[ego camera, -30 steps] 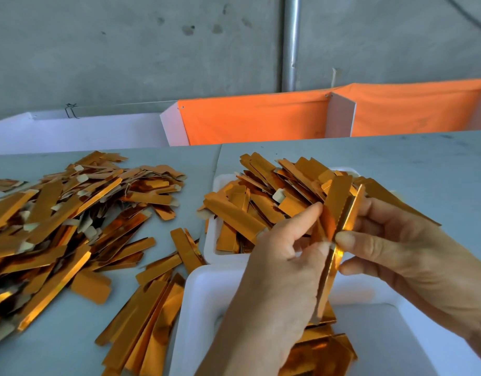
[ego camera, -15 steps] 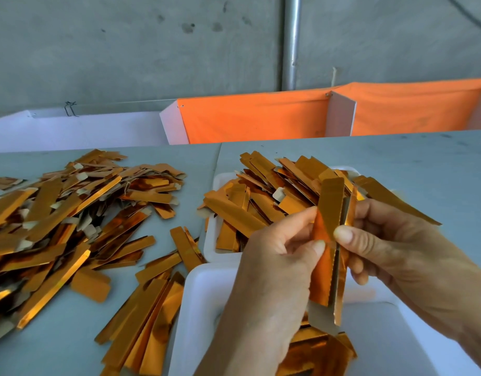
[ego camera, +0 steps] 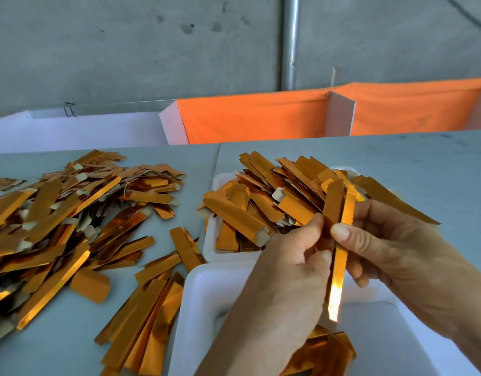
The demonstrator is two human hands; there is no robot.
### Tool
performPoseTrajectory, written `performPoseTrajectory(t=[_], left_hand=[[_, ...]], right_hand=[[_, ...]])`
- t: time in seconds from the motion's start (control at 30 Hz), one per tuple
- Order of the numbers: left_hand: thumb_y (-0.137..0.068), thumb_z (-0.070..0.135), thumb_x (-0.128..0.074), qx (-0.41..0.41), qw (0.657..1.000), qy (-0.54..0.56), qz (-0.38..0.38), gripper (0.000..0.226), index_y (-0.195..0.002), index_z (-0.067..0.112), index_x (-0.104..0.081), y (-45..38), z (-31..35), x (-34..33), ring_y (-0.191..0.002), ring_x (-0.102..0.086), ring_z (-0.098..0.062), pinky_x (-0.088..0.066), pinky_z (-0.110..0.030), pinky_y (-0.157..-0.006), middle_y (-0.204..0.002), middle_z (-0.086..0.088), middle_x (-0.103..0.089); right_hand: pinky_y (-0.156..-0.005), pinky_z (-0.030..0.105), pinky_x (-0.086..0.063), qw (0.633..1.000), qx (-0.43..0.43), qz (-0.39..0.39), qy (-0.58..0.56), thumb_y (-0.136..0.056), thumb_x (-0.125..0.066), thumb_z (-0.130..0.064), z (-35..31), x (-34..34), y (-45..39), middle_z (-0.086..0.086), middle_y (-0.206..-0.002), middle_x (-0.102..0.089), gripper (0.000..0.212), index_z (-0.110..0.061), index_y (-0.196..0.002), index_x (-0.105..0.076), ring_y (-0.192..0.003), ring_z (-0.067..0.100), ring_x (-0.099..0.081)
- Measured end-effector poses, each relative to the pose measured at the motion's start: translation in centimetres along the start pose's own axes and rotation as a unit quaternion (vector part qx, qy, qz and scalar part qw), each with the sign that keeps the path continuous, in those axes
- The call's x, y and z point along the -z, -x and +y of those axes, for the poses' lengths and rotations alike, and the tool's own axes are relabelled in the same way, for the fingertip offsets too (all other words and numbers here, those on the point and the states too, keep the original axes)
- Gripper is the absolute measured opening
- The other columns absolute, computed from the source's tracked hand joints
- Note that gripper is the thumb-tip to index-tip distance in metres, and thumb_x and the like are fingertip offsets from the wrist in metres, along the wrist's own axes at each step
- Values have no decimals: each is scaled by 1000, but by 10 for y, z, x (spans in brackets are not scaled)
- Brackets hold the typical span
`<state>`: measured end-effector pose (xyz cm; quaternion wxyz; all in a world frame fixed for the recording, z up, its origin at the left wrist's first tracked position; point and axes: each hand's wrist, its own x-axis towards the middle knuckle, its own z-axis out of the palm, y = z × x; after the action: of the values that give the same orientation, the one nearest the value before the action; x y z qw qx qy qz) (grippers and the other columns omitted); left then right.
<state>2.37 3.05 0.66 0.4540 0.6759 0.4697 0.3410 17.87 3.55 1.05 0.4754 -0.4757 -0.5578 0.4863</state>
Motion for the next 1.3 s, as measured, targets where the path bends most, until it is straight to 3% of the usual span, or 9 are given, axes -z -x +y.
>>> performPoseTrajectory(t=[0.13,0.23,0.4,0.57,0.83,0.97,1.07,1.13,1.3], left_hand=[[-85,47,-51,-9,999,32,-21,51,-136,45,-43,-1,-1,0,-113,-54,-1,-47,-30,-98,-119,20,-60],[-69,48,-65,-13,999,36,-18,73,-138,43,-41,0,-1,-4,-116,-50,8,-43,-26,-100,-123,25,-58],[-83,30,-70,-18,999,3,41,64,-137,46,-40,-3,-6,-6,-112,-51,11,-46,-17,-94,-122,25,-57],[-83,33,-70,-30,998,0,62,69,-140,48,-33,-2,-7,-7,-120,-47,7,-48,-25,-97,-132,27,-50],[-88,30,-64,-71,989,-100,87,69,-144,46,-25,-2,-4,-10,-127,-40,4,-38,-12,-100,-137,27,-43],[-90,28,-61,-49,997,-38,47,63,-141,50,-29,-2,-3,-4,-124,-42,8,-38,-14,-100,-134,27,-47],[-81,36,-60,-39,999,25,14,59,-133,53,-38,-2,-4,3,-111,-52,10,-45,-22,-97,-117,28,-59],[-75,37,-55,-32,999,44,-5,60,-132,50,-43,-1,-5,6,-112,-53,8,-45,-26,-99,-118,27,-60],[-78,38,-59,-66,996,45,-23,25,-98,53,-62,1,2,2,-105,-57,8,-45,-24,-93,-104,27,-66]], right_hand=[[-43,19,-45,1000,4,16,-4,-32,-85,-65,1,-2,0,18,-63,-61,85,-5,-88,-64,-45,20,-54],[-43,20,-45,999,1,38,-5,-28,-85,-66,4,-1,-2,26,-73,-62,92,-2,-90,-62,-46,20,-54],[-49,21,-48,1000,-9,-5,15,-39,-83,-64,1,-3,0,13,-73,-67,64,-21,-86,-71,-55,22,-59],[-50,20,-49,1000,1,-8,27,-63,-78,-37,-1,-2,0,9,-69,-66,24,-22,-81,-72,-56,22,-60],[-49,24,-48,999,20,36,33,-59,-72,-34,9,-4,-2,15,-67,-64,45,-6,-93,-64,-55,24,-59],[-49,22,-49,999,33,-1,-28,-61,-83,-41,7,-1,-2,12,-68,-62,39,-17,-88,-69,-53,19,-58],[-50,22,-50,992,48,-52,-102,-53,-88,-48,3,6,-3,8,-78,-62,61,-18,-103,-70,-59,17,-60],[-49,22,-49,987,53,-62,-138,-54,-88,-46,1,12,-4,7,-79,-61,71,-16,-114,-67,-61,16,-59],[-46,21,-47,985,59,-58,-153,-53,-90,-42,3,17,-5,6,-69,-60,68,-13,-110,-68,-54,14,-56]])
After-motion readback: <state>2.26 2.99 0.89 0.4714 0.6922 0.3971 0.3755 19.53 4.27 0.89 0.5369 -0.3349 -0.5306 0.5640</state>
